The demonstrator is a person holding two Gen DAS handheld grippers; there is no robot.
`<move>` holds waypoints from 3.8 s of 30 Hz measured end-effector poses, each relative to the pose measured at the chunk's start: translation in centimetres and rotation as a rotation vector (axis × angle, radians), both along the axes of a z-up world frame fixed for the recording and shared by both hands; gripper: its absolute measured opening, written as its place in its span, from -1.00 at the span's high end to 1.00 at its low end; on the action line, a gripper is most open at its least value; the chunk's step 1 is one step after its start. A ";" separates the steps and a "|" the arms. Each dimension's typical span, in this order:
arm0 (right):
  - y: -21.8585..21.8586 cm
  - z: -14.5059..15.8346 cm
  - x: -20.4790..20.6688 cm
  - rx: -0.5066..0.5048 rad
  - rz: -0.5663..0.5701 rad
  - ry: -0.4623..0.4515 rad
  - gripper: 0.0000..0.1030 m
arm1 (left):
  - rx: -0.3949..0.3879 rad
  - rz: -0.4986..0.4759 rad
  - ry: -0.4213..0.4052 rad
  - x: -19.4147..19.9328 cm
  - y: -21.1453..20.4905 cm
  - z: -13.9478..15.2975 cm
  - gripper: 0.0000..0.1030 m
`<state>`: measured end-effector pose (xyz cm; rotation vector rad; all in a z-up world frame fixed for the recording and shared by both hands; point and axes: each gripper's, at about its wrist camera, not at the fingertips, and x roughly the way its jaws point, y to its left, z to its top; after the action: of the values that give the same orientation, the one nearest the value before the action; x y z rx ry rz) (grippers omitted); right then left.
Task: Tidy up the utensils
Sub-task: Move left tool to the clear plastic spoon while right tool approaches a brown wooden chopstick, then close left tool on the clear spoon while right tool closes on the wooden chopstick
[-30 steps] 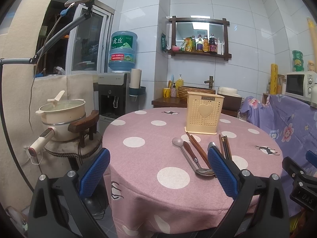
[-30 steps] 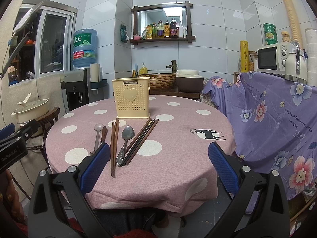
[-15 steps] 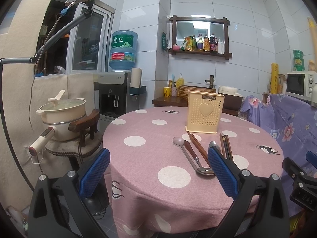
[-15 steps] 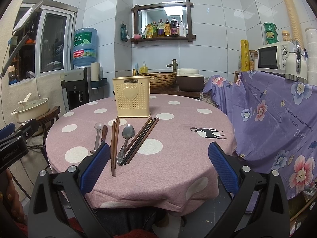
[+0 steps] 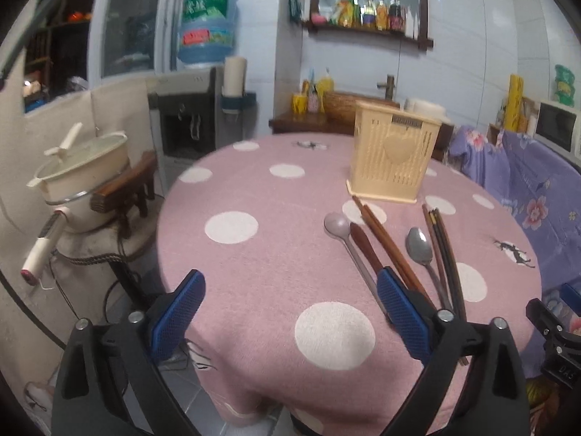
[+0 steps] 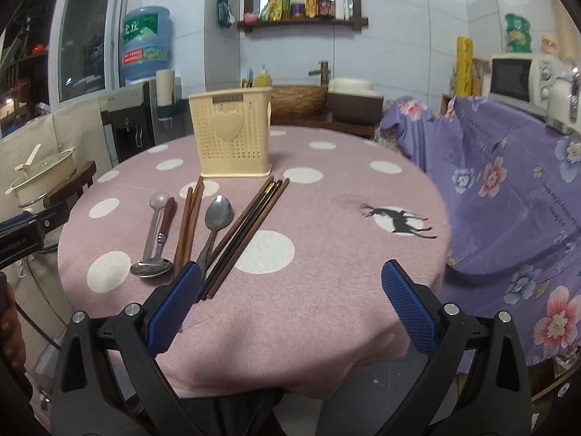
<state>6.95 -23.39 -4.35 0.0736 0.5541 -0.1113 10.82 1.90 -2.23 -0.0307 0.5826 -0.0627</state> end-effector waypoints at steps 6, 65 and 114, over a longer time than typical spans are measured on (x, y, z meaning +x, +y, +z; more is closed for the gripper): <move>-0.5 -0.1 3.7 -0.011 0.014 0.060 -0.90 | -0.031 -0.080 0.160 4.4 -0.8 -1.3 -0.34; -3.3 -2.7 20.2 0.167 -0.032 0.381 0.13 | 0.120 -0.057 0.374 15.0 -4.2 -4.0 -0.10; -4.7 1.2 23.5 0.268 -0.082 0.279 0.84 | 0.089 -0.005 0.193 15.7 -6.5 1.8 0.30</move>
<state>30.42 -28.11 -3.14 0.3463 0.8427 -0.1279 26.48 -4.56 -0.42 0.0516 0.7779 -0.0392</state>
